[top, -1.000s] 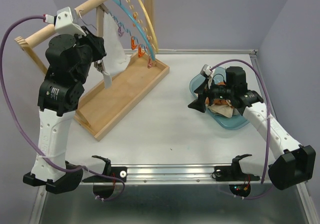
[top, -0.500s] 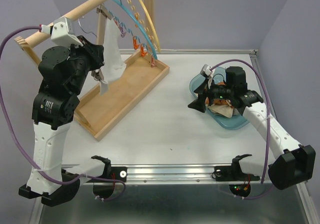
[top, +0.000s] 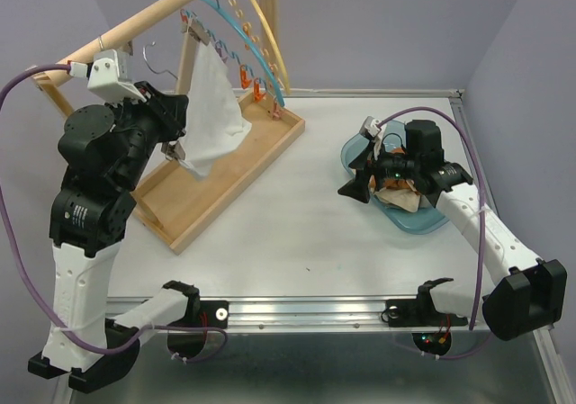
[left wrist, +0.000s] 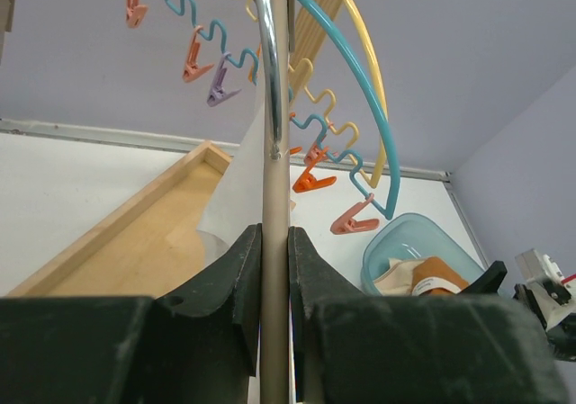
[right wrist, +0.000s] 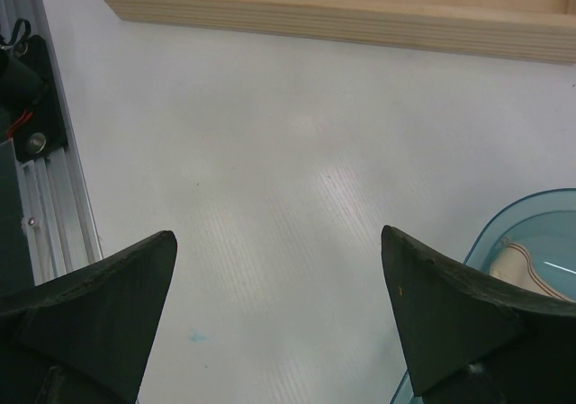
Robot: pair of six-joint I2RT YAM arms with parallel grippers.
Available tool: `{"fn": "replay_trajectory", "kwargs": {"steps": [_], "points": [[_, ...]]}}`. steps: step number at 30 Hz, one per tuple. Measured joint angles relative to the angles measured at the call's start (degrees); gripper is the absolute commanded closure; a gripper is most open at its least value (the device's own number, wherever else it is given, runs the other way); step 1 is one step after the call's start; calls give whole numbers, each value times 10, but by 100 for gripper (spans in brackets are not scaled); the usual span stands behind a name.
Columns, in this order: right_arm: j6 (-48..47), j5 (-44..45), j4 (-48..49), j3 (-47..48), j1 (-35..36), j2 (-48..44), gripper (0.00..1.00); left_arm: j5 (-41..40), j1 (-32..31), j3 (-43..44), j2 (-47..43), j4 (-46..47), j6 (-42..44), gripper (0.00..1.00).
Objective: Remove the underwear clipped to the hanger
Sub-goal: Pick up the hanger from the clothesline.
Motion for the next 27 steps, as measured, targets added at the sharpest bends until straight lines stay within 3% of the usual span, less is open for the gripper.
{"fn": "replay_trajectory", "kwargs": {"steps": [10,27], "points": [[-15,-5,2,-13,0,0,0,54,0,-53,-59,12,19,100],[-103,-6,-3,-46,0,-97,0,234,-8,-297,-266,60,113,100]]}}
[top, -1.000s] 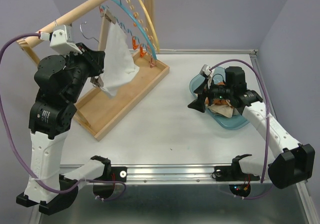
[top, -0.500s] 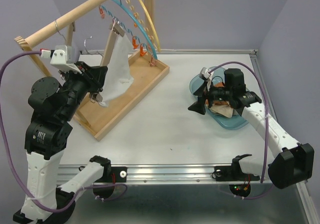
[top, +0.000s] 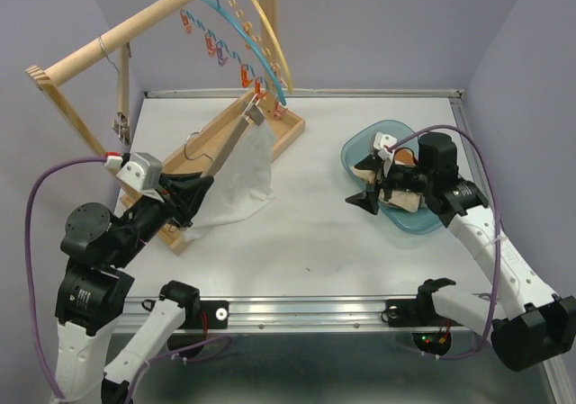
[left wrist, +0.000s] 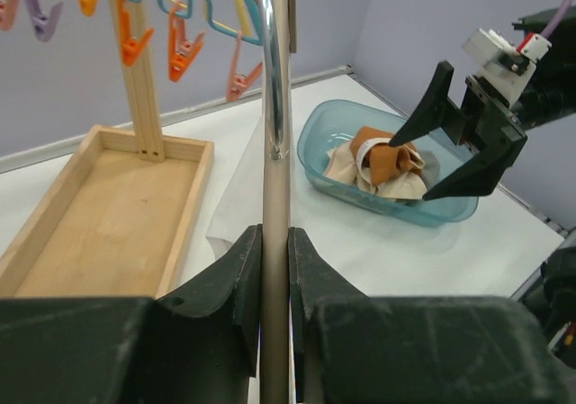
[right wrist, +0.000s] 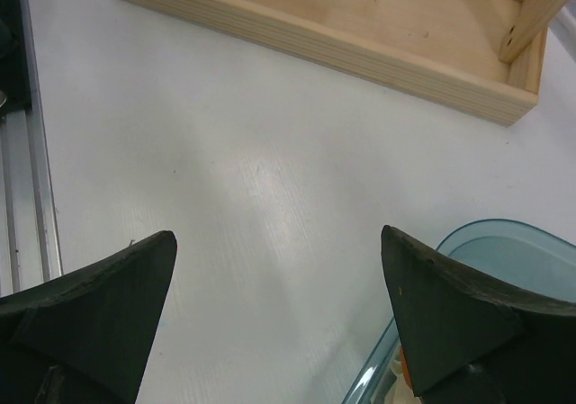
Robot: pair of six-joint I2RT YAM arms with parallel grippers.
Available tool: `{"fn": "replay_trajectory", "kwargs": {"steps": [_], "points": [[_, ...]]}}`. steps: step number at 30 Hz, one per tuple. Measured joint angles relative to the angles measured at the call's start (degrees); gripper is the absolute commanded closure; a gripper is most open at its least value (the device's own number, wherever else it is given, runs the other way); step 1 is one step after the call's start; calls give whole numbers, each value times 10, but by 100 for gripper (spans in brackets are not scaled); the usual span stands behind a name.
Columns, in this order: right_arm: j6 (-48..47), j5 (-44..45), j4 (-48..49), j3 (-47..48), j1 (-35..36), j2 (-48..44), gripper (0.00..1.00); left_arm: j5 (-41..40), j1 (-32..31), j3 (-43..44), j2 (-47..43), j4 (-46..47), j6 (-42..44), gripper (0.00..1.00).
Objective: Remove the underwear clipped to the hanger
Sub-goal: Pick up the hanger from the clothesline, then remove the underwear from the hanger.
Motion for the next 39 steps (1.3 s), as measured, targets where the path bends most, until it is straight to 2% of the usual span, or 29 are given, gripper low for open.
{"fn": "replay_trajectory", "kwargs": {"steps": [8,16,21,27,39], "points": [[-50,26,-34,-1,0,-69,0,109,-1,-89,-6,47,37,100],[-156,8,-115,-1,0,-124,0,178,-14,-128,69,64,113,100],[-254,-22,-196,0,0,-100,0,172,-73,-149,114,73,149,100],[-348,-59,-282,46,0,-58,0,121,-156,-168,154,86,177,100],[-412,-102,-314,106,0,33,0,89,-230,-196,198,128,222,100]]}}
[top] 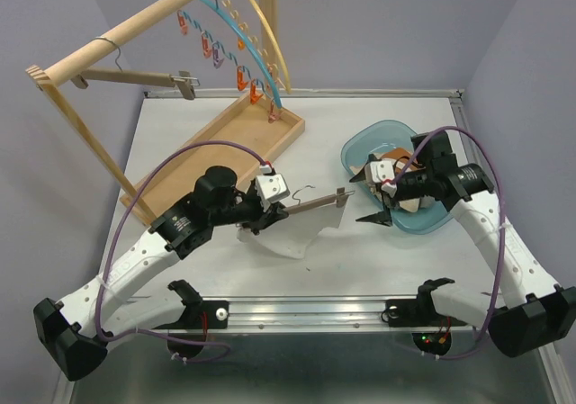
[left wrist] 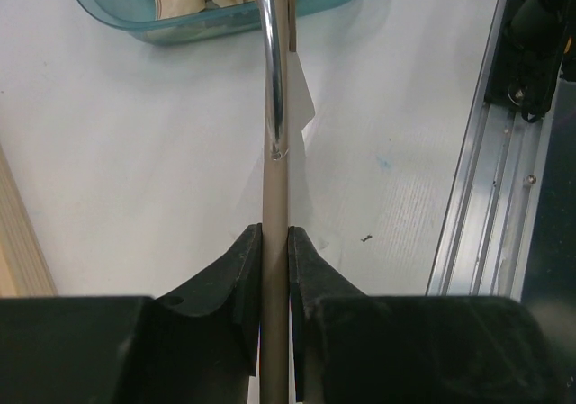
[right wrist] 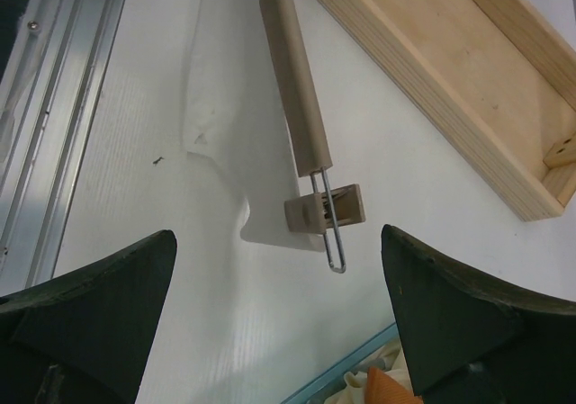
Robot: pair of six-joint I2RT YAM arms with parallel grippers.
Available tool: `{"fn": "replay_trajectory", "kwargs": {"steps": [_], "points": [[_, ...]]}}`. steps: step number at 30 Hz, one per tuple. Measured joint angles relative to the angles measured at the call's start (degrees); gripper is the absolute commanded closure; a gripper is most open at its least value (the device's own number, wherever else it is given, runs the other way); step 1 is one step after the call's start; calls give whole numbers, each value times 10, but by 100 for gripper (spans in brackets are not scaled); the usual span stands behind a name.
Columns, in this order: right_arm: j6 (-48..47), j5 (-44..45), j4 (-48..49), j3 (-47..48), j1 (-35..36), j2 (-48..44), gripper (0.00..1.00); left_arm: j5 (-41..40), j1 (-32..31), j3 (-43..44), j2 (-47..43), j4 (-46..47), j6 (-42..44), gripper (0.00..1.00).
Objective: Remove the underwear clipped to the hanger
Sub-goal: Remove the underwear from the hanger.
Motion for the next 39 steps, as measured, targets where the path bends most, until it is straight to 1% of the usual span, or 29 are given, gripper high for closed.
{"fn": "replay_trajectory", "kwargs": {"steps": [11,18,29,39], "points": [[-7,-13,-3,11,0,61,0,-18,-26,-9,4,17,21,100],[-12,-17,-3,11,8,94,2,-27,-38,-9,5,18,38,100],[-14,-22,-3,11,19,103,13,-38,-46,-9,5,18,47,100],[-14,-22,-3,11,19,103,21,-50,-56,-9,5,17,48,100]]}}
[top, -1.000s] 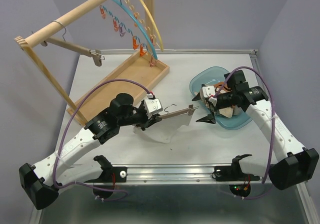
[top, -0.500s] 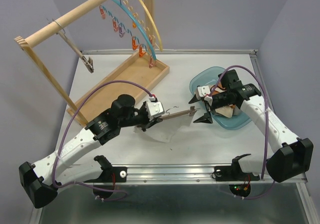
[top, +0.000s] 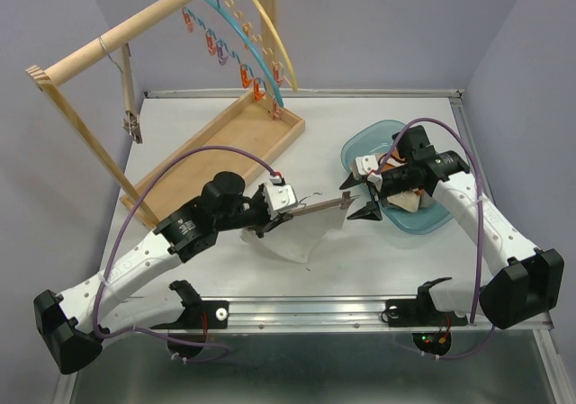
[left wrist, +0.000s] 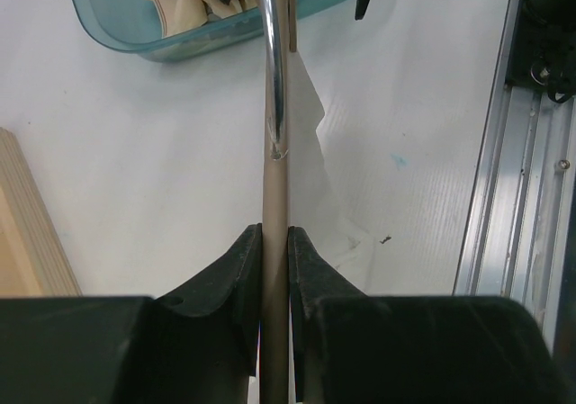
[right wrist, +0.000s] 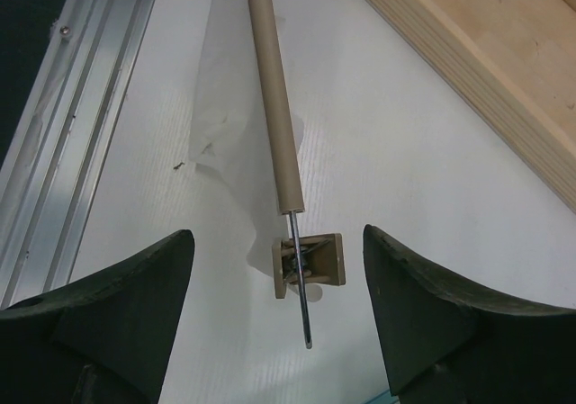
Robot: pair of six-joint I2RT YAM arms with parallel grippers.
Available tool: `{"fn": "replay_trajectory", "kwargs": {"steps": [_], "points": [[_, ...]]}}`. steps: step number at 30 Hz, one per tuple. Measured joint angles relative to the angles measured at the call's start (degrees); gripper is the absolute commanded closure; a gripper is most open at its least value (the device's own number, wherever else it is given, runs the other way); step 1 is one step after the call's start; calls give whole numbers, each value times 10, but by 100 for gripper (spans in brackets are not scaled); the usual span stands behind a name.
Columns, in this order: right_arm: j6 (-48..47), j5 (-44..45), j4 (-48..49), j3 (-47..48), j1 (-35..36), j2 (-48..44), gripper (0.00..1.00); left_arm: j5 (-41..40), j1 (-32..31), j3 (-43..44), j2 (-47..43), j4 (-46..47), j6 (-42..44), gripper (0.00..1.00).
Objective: Remove the underwear clipped to the hanger
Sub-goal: Remove the underwear from the hanger.
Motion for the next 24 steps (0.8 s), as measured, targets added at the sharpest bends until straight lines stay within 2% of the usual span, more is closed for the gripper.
{"fn": "replay_trajectory", "kwargs": {"steps": [4,7,9,11,22,24], "points": [[0,0,0,0,2,3,26,-5,-4,0,0,0,4,100],[0,0,0,0,3,6,33,-8,-7,0,0,0,7,100],[0,1,0,0,3,7,40,-10,-10,0,0,-1,9,100],[0,1,0,0,4,7,52,-12,-12,0,0,-1,11,100],[-4,6,0,0,7,7,68,-17,-20,0,0,-9,17,100],[-5,6,0,0,7,7,78,-18,-21,0,0,-9,19,100]]}}
